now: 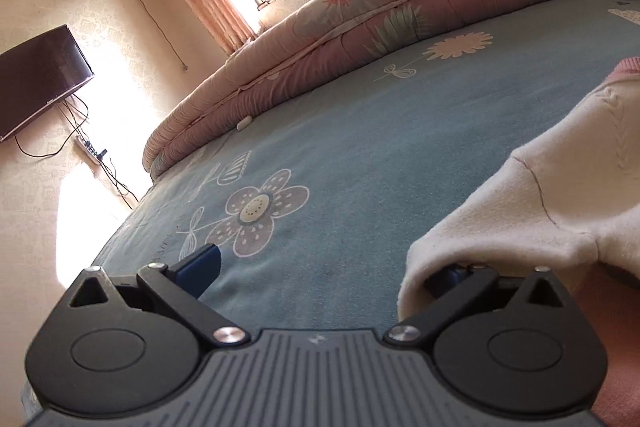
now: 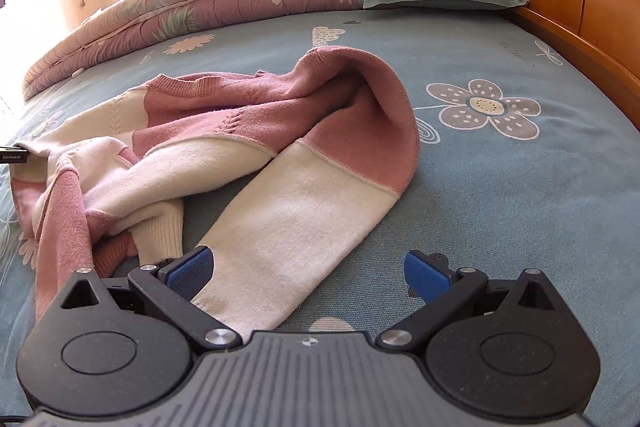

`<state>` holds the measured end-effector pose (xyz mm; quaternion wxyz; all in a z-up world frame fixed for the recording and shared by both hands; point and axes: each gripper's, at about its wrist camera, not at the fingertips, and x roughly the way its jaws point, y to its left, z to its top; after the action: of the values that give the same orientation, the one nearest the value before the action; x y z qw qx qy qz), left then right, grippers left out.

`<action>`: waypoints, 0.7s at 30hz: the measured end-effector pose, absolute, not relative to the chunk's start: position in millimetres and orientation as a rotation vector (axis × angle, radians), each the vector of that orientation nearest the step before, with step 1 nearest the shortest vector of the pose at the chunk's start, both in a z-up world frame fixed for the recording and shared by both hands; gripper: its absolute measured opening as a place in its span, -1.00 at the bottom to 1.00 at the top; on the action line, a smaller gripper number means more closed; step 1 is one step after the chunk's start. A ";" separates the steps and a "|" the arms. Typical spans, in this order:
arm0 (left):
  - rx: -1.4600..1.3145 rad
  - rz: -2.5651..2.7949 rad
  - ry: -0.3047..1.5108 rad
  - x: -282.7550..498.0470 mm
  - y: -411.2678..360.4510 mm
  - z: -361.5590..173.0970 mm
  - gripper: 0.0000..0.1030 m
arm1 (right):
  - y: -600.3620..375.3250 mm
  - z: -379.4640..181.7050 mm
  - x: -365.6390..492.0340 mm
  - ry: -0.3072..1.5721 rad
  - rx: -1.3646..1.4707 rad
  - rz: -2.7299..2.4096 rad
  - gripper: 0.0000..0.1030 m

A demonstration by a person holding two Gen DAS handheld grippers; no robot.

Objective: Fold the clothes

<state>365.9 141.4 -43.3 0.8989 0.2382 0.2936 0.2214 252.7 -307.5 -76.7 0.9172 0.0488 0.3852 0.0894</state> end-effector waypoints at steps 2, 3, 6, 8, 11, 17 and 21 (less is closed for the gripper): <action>0.572 0.462 0.572 370.4 135.9 -33.4 1.00 | -308.8 -79.2 252.4 0.802 0.116 0.179 1.00; 0.602 0.456 0.560 372.1 131.6 -30.9 1.00 | -308.2 -81.0 251.8 0.807 0.123 0.180 1.00; 0.623 0.394 0.552 374.9 112.4 -29.9 0.99 | -303.5 -87.3 248.8 0.823 0.139 0.193 1.00; 0.598 0.341 0.558 375.1 101.1 -32.1 0.99 | -298.6 -91.9 246.1 0.834 0.146 0.206 1.00; 0.456 0.258 0.629 375.2 99.4 -42.3 0.99 | -291.0 -95.2 242.7 0.850 0.161 0.232 1.00; 0.208 0.289 0.717 350.1 133.1 -72.1 0.99 | -283.0 -92.0 233.2 0.850 0.142 0.259 1.00; 0.035 0.308 0.785 330.5 155.8 -95.4 0.99 | -282.9 -91.2 230.9 0.850 0.152 0.259 1.00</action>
<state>330.5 155.8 -95.4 0.9123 0.0169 0.3809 0.1493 230.9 -282.9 -91.2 0.9001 0.0735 0.4108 0.1250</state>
